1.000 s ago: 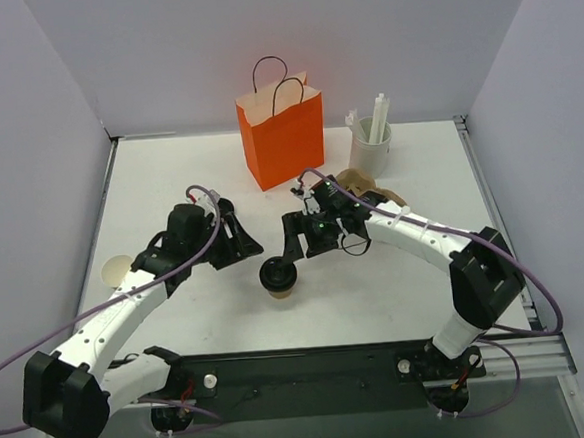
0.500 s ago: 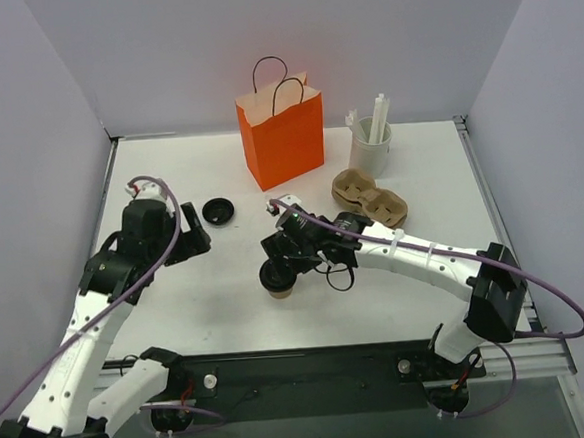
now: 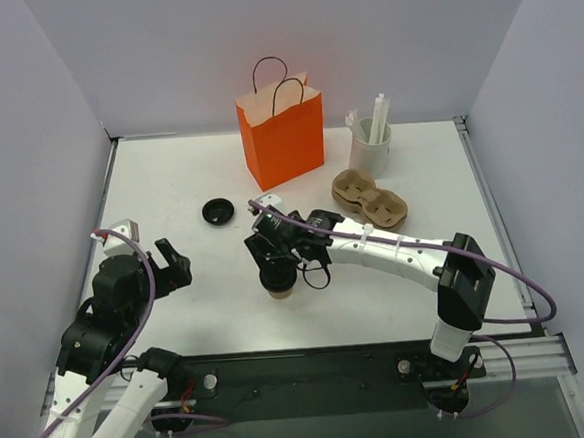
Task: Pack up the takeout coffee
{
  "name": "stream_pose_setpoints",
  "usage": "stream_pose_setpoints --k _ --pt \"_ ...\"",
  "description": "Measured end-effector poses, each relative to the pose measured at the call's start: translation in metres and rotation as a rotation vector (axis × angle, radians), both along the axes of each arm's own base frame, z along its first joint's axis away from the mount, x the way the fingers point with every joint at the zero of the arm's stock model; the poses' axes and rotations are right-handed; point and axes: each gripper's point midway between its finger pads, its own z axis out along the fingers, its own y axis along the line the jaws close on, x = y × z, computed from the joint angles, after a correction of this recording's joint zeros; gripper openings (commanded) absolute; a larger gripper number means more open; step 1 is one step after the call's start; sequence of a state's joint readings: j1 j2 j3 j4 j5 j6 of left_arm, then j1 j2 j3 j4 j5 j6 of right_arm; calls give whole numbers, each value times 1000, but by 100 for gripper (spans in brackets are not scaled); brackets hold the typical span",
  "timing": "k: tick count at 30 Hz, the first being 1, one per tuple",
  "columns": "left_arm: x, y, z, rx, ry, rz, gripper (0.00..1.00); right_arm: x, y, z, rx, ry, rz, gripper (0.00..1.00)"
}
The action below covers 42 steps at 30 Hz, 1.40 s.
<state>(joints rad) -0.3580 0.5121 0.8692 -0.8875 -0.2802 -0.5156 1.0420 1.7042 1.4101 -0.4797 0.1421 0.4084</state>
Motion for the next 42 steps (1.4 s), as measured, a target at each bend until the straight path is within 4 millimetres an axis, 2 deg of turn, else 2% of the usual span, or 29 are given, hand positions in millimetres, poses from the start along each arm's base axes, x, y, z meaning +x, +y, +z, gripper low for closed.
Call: stream_pose_setpoints --k 6,16,24,37,42 --pt "0 2 7 -10 -40 8 97 -1 7 -18 -34 26 5 80" --pt "1 2 5 -7 -31 12 97 -4 11 -16 -30 24 14 80" --pt "1 2 4 -7 -31 16 97 0 20 -1 4 7 14 81" --pt "1 4 5 -3 -33 23 97 -7 24 -2 10 16 26 80" --pt "1 4 5 -3 -34 25 97 -8 25 -12 -9 29 20 79"
